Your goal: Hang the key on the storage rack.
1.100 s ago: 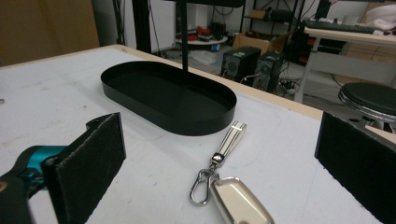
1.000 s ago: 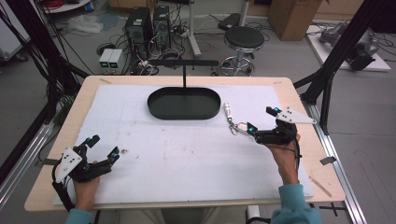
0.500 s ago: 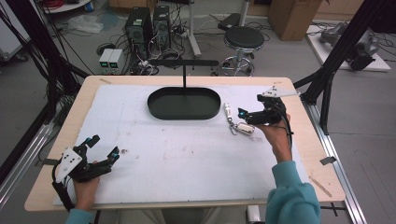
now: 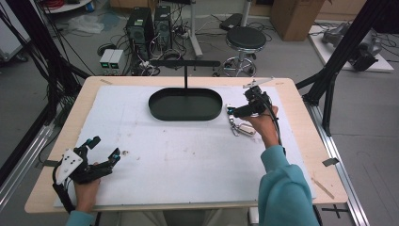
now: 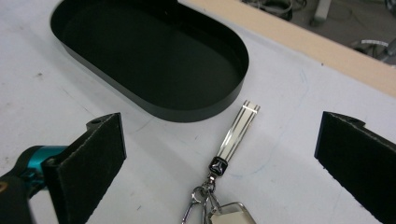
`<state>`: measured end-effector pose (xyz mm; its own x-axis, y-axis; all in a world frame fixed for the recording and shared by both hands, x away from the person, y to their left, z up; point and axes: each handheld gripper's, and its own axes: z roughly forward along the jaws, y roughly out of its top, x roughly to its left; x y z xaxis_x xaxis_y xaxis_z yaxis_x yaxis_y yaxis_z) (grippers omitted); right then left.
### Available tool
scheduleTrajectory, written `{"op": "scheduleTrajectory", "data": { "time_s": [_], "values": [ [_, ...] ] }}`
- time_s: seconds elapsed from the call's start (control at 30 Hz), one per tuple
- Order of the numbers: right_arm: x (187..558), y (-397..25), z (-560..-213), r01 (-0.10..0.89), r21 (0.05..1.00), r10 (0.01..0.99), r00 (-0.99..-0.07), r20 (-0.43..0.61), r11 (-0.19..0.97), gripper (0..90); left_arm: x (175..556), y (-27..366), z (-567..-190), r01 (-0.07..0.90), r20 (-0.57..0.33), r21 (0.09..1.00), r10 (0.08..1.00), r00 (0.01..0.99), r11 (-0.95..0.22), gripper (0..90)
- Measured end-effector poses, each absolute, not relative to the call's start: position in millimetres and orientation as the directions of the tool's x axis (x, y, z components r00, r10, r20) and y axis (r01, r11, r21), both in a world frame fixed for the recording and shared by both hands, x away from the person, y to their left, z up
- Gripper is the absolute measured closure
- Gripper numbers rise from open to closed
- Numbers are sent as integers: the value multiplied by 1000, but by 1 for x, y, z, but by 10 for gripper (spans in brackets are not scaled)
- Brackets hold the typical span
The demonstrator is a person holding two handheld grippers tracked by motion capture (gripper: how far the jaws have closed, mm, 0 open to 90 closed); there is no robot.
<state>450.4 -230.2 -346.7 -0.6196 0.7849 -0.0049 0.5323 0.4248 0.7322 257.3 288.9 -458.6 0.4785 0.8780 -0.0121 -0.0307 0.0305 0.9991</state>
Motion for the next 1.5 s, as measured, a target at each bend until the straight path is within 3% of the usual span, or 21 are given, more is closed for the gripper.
{"op": "scheduleTrajectory", "data": {
  "time_s": [0.83, 0.97, 1.27, 1.5],
  "values": [
    [490, -209, -371, 732, 532, 853, -521, 36, 425, 62, 258, 289, -459, -29, -15, 999, 879, 477, 33, 139],
    [495, -207, -379, 766, 483, 860, -507, 52, 423, 146, 258, 289, -459, -29, -16, 999, 879, 477, 34, 139],
    [501, -204, -389, 799, 430, 872, -487, 53, 420, 171, 258, 289, -459, -28, -20, 999, 879, 476, 38, 139],
    [504, -204, -395, 816, 392, 882, -471, 25, 425, 242, 258, 289, -459, -27, -21, 999, 879, 476, 38, 139]
  ]
}}
